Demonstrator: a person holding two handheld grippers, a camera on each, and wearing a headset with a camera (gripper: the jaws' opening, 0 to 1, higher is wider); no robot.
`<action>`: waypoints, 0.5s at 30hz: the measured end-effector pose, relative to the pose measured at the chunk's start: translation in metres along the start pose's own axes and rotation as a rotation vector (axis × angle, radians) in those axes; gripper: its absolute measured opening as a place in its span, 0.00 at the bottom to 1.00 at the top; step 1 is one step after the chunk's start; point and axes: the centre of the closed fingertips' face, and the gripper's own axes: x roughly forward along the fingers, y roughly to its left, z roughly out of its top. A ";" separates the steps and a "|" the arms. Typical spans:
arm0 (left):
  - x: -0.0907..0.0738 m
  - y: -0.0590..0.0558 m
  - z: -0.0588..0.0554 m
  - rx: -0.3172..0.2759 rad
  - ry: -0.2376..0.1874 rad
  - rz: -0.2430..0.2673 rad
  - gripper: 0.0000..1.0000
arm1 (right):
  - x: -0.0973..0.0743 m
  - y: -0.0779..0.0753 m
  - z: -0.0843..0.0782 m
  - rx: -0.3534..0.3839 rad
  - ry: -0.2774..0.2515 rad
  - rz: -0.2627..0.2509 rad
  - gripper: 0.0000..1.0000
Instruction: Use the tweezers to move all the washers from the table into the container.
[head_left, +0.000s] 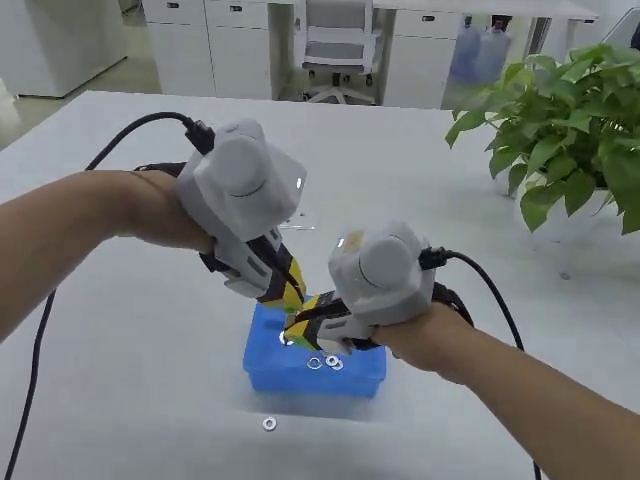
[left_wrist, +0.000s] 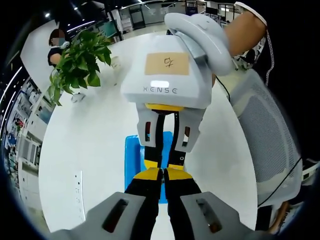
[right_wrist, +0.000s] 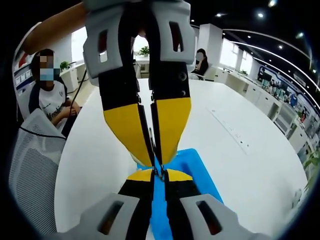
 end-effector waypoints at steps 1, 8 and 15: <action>0.003 0.002 -0.001 -0.002 -0.002 0.001 0.06 | 0.001 -0.002 -0.002 0.003 0.001 0.001 0.09; 0.019 0.009 -0.007 -0.013 -0.006 -0.005 0.06 | 0.008 -0.008 -0.017 0.017 0.017 0.013 0.09; 0.031 0.013 -0.016 -0.025 -0.009 0.006 0.06 | 0.016 -0.013 -0.031 0.030 0.043 0.026 0.09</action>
